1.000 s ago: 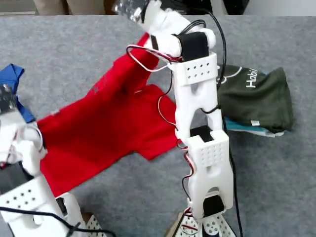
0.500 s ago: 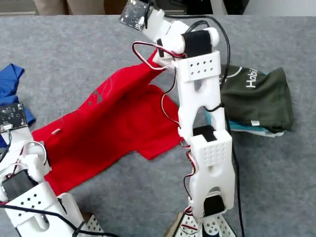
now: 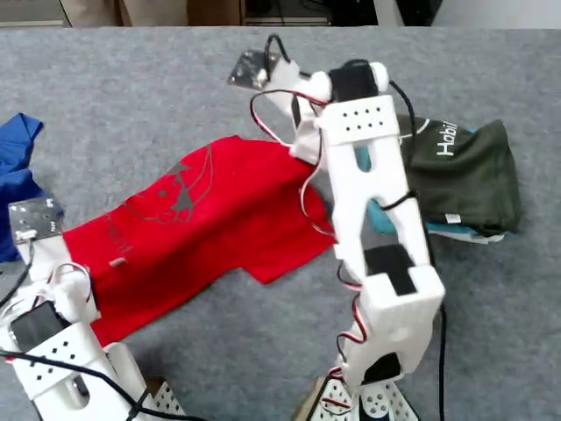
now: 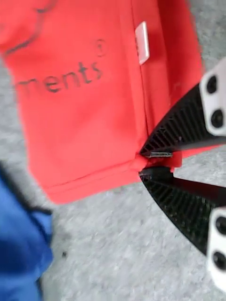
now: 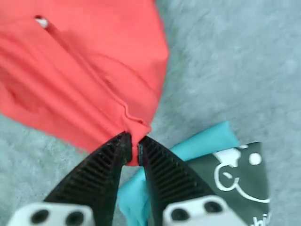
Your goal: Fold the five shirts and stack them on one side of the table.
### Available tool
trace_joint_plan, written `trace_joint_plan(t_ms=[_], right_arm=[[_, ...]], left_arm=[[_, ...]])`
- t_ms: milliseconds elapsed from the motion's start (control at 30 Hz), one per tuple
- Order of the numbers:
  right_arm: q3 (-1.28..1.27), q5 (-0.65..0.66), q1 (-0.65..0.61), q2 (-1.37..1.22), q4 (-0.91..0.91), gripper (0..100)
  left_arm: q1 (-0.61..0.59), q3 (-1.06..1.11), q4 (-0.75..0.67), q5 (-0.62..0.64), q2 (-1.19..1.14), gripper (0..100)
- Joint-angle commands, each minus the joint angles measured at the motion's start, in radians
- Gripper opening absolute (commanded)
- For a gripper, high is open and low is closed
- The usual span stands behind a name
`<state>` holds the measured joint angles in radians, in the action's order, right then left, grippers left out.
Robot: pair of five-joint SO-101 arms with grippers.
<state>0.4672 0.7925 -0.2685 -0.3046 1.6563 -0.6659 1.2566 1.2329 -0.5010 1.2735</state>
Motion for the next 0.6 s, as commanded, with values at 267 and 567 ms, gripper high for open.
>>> trace_joint_plan(t_ms=[267,567], right_arm=[[-0.697,0.037,-0.005,0.334,-0.344,0.4],[-0.963,0.028,0.001,0.41,-0.554,0.4]], left_arm=[[-0.014,0.038,-0.003,-0.017,0.007,2],[-0.011,0.044,0.041,-0.064,0.007,2]])
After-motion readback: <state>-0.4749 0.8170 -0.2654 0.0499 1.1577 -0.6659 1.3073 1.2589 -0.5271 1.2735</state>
